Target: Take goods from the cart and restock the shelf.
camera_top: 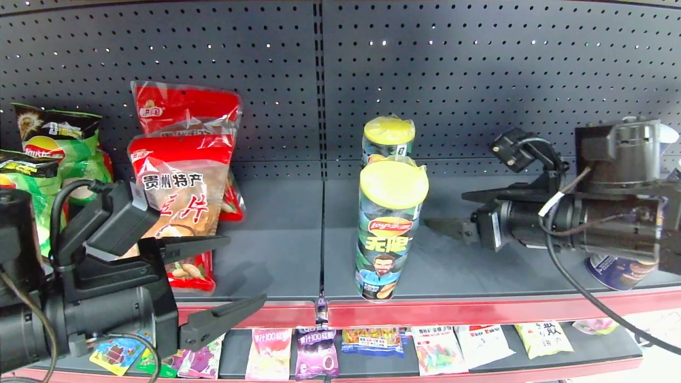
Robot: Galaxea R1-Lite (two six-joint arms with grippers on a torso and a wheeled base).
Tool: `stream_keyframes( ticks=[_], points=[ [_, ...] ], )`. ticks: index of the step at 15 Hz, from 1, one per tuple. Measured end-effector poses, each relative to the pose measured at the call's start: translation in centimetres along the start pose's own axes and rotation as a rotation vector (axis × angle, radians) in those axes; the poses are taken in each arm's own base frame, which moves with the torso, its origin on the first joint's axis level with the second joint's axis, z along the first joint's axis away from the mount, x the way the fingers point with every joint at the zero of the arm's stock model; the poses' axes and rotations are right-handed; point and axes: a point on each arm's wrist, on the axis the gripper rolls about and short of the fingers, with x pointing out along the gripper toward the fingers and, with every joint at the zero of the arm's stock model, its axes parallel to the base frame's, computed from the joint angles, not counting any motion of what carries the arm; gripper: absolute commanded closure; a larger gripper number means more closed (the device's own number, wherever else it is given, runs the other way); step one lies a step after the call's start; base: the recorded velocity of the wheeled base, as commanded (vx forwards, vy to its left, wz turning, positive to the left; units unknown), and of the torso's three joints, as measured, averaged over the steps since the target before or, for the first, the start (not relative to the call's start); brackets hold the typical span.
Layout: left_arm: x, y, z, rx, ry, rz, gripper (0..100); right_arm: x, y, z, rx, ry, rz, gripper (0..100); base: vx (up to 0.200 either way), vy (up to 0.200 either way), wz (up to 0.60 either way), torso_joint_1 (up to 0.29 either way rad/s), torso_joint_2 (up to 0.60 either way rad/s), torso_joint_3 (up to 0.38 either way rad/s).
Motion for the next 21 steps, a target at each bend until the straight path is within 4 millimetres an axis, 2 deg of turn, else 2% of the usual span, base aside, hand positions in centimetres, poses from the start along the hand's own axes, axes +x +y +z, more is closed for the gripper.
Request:
stream_keyframes(
  ticks=[6, 10, 14, 18, 21],
  points=[
    [4.0, 0.0, 0.1, 0.041, 0.084, 0.002, 0, -8.3, 2.8, -4.5, -0.023, -0.029, 0.042, 0, 0.000, 0.000, 0.00, 0.000, 0.00, 0.000],
    [8.9, -0.4, -0.1, 0.068, 0.168, 0.003, 0, -13.0, 4.0, -7.0, -0.039, -0.118, 0.056, 0, 0.000, 0.000, 0.00, 0.000, 0.00, 0.000],
    [11.8, -0.8, -1.1, 0.079, 0.238, 0.005, 0, -15.0, 4.3, -7.5, -0.045, -0.188, 0.037, 0, 0.000, 0.000, 0.00, 0.000, 0.00, 0.000],
    [12.8, -0.7, -1.6, 0.079, 0.268, 0.033, 0, -15.6, 4.3, -7.4, -0.051, -0.219, 0.031, 0, 0.000, 0.000, 0.00, 0.000, 0.00, 0.000],
    [13.6, -0.5, -1.2, 0.082, 0.256, 0.034, 0, -15.8, 4.3, -7.2, -0.052, -0.228, 0.025, 0, 0.000, 0.000, 0.00, 0.000, 0.00, 0.000]
  ],
)
